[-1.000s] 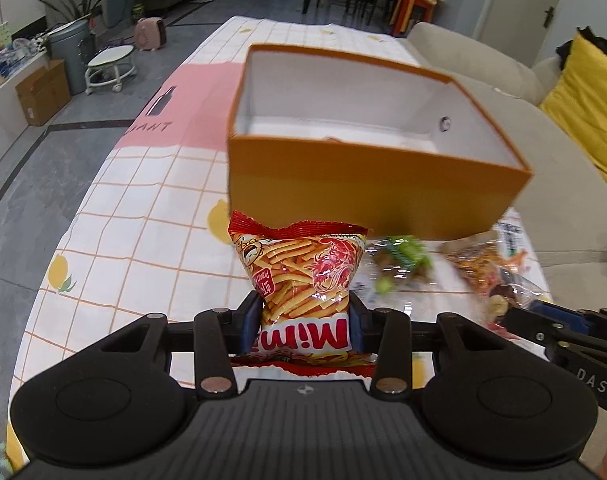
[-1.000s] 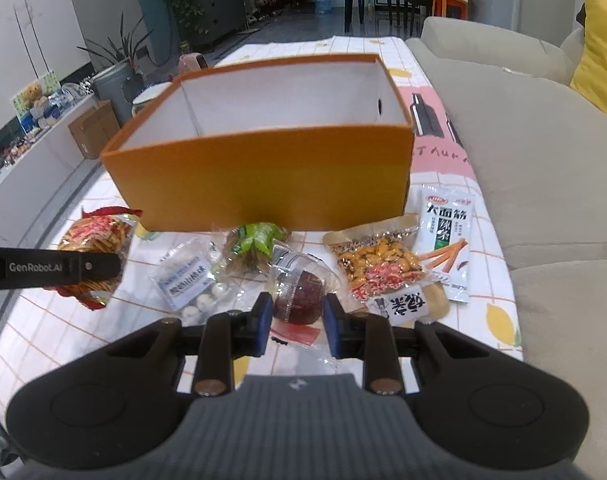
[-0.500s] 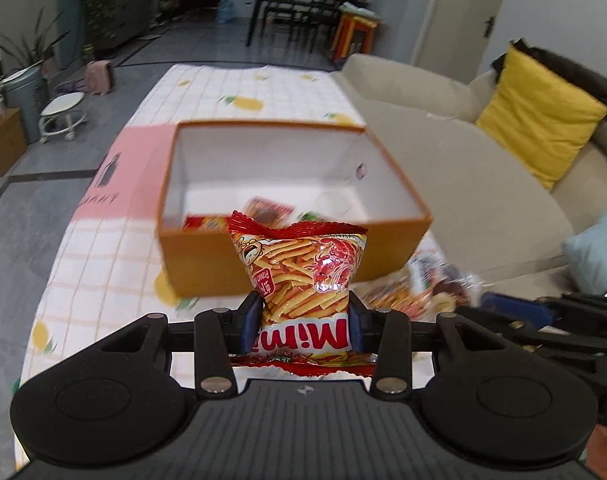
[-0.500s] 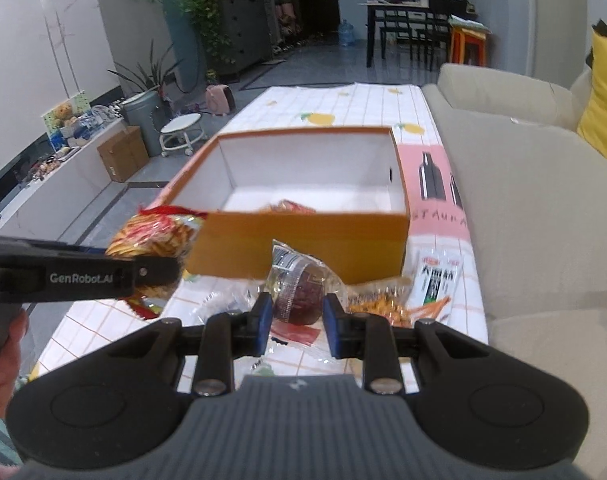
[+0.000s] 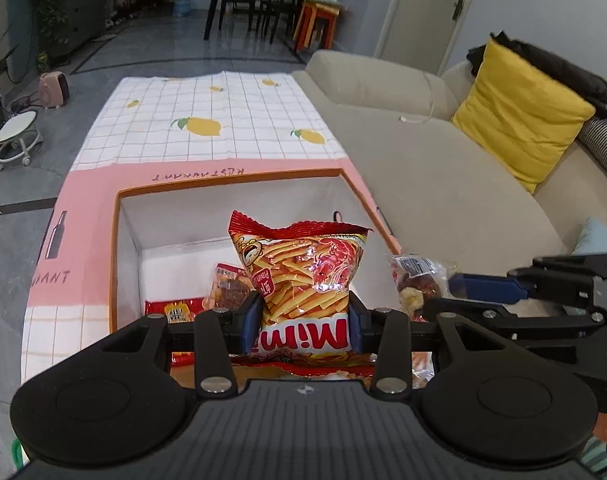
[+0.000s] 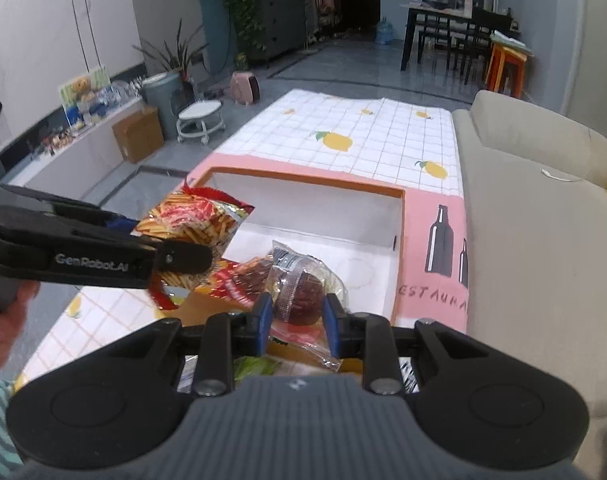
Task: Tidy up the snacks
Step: 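Carry both snacks over the orange box and lower them inside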
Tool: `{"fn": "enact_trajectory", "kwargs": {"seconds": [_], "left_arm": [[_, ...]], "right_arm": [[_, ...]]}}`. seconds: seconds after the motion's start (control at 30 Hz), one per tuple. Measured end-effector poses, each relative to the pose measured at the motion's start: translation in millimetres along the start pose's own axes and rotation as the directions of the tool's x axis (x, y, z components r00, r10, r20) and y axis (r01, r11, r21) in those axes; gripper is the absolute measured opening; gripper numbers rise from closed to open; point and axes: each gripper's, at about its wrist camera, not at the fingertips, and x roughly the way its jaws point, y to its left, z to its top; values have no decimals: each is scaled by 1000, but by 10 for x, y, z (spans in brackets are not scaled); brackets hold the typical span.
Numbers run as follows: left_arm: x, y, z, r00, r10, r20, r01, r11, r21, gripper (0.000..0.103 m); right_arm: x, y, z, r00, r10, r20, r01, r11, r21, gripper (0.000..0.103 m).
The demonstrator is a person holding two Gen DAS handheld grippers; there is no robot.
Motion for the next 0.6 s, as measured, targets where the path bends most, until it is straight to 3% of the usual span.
{"fn": "enact_trajectory", "kwargs": {"seconds": [0.33, 0.6], "left_arm": [[771, 119, 239, 991, 4, -135, -2, 1000, 18, 47], [1402, 211, 201, 957, 54, -284, -28, 995, 97, 48]], "right_arm": [[846, -111, 299, 990, -38, -133, 10, 979, -205, 25], [1468, -124, 280, 962, -77, -261, -26, 928, -371, 25]]}}
